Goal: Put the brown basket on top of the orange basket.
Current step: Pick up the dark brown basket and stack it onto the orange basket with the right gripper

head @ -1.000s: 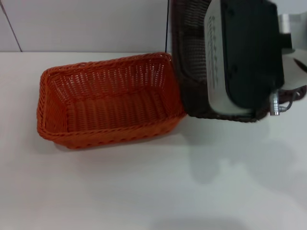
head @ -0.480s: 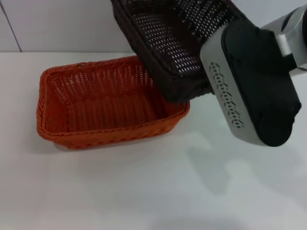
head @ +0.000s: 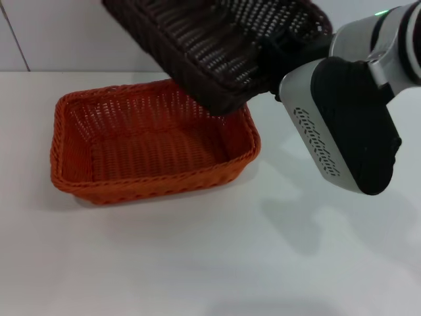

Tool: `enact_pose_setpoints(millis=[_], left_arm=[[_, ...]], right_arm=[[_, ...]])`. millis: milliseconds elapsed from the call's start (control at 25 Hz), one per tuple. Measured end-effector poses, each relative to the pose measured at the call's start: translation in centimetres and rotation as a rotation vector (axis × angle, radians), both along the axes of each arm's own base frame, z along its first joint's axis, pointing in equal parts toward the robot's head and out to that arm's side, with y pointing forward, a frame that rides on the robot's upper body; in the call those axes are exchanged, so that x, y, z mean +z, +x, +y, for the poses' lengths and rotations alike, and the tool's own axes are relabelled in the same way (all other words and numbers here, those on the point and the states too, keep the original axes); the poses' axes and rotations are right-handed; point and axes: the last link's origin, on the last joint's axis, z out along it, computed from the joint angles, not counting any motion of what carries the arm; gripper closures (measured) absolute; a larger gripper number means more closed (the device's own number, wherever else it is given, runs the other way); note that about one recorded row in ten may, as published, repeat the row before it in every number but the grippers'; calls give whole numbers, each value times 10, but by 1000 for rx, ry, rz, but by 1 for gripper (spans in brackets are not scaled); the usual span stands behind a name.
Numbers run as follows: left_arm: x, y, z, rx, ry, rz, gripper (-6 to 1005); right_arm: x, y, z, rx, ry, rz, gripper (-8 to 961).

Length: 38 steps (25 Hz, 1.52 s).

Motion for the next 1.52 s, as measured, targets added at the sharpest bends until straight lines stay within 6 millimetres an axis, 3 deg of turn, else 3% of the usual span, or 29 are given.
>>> enact_pose_setpoints(millis=[360,760,1520], left_arm=[[-2,7,1,-52,-2,-10,209],[-2,6,-2,-51,2,-23,211],[-3,6,-2,-51,0,-38,213]], right_arm=[[-18,12,14,248,-57,-29,730],[-33,35,30,387,-54,-71,719],[-42,56,37,361,-79,-93,699]])
